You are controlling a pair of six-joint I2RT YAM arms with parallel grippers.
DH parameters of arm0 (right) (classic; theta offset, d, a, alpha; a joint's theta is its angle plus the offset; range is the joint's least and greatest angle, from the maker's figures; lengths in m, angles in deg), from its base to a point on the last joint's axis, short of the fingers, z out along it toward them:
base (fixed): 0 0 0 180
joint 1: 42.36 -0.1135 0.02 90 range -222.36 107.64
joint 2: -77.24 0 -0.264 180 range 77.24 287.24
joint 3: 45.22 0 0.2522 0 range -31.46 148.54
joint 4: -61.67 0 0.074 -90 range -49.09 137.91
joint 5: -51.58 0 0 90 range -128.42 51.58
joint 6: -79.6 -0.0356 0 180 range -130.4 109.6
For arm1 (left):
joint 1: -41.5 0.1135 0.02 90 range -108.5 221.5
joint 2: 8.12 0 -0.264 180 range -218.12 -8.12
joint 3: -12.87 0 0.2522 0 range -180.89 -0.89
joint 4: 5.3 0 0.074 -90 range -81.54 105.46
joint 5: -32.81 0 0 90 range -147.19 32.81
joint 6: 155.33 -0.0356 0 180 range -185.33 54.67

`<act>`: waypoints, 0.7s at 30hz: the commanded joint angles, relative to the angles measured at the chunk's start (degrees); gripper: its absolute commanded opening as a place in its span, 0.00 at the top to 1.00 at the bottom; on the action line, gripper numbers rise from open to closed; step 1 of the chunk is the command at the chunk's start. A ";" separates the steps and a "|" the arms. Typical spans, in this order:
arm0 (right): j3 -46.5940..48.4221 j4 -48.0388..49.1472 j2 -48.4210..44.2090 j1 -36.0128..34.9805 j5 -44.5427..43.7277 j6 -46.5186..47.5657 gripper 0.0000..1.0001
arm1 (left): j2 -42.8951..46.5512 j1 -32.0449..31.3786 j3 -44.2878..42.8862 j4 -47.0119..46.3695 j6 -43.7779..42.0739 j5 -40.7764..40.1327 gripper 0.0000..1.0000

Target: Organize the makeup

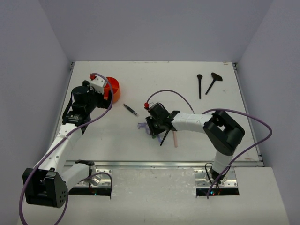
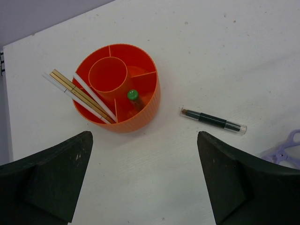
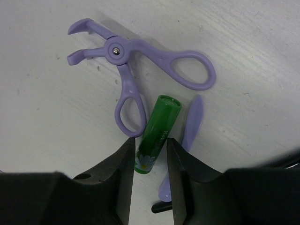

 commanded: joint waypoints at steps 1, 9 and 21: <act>1.05 -0.16 0.51 -0.54 -2.37 -0.88 0.66 | 0.74 0.62 0.18 -2.20 0.01 0.08 0.08; 1.29 -0.59 1.74 -0.54 -2.18 -0.98 0.80 | 0.81 0.62 0.18 -2.10 0.11 0.33 0.08; 0.42 1.54 -6.24 -0.62 -2.77 -0.87 1.00 | 0.74 0.54 0.18 -1.93 0.01 0.53 0.08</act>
